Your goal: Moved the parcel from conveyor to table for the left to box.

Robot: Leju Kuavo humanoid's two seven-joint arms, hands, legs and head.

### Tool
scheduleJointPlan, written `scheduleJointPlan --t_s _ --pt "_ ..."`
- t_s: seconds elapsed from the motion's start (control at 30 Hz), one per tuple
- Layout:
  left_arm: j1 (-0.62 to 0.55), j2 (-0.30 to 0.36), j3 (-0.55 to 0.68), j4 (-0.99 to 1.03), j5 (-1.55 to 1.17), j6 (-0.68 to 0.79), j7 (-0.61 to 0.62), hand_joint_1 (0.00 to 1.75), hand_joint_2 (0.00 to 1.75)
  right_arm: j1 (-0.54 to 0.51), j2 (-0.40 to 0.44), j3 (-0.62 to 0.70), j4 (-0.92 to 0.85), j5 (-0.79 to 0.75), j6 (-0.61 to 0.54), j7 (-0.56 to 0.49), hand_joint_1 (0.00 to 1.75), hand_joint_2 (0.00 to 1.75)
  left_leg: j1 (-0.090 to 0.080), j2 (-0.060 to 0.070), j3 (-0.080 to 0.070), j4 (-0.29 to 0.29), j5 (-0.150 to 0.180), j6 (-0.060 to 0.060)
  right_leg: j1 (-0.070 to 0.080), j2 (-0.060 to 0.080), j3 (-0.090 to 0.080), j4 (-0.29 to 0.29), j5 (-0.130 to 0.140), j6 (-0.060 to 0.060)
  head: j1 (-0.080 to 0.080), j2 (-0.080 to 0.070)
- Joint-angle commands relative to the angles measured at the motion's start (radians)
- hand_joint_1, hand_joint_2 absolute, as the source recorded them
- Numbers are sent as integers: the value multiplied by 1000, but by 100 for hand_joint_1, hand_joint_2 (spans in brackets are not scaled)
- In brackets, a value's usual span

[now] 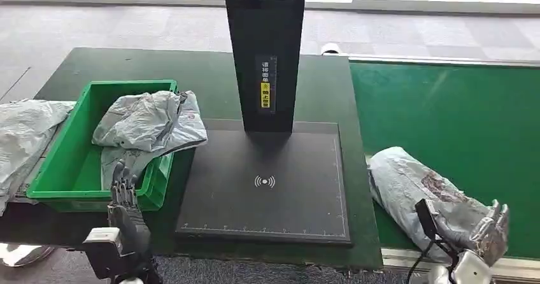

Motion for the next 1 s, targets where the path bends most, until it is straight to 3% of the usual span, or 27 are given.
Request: scheduleJointPlan --t_s 0.03,0.57,0.6,0.7,0.8,0.93,1.0 --pt "-42 40 -18 156 34 37 -27 0 0 -143 2 104 275 32 3 12 0 175 1 4 4 -4 1 -1 1 4 2 -3 2 -2 0 0" --pt "-41 46 -27 152 39 43 -28 0 0 -141 -4 104 277 26 1 6 0 175 0 0 2 -1 1 -1 0 0 1 -1 0 -1 0 0" --pt "-51 70 -56 194 63 70 -16 0 0 -159 37 140 289 15 16 -95 0 175 1 0 2 -2 1 -1 1 0 2 -2 1 -1 0 0" --pt "-95 95 -90 294 117 100 -73 0 0 -169 85 232 308 33 32 31 0 175 1 5 3 -2 1 -1 1 4 1 -2 2 -1 0 0" --pt "-100 112 -108 317 158 115 -73 0 0 -153 70 233 302 29 42 45 0 175 1 2 3 -2 1 -1 1 2 2 -2 1 -1 0 0" --pt "-115 144 -168 341 200 135 -73 0 0 -115 50 224 291 24 147 45 0 175 1 1 4 -2 1 -1 1 0 3 -1 1 -1 0 0" --pt "-133 153 -181 368 218 148 -73 0 0 -102 50 231 301 20 149 5 0 175 1 -1 5 -4 2 -1 2 -2 5 -4 1 -2 0 0"
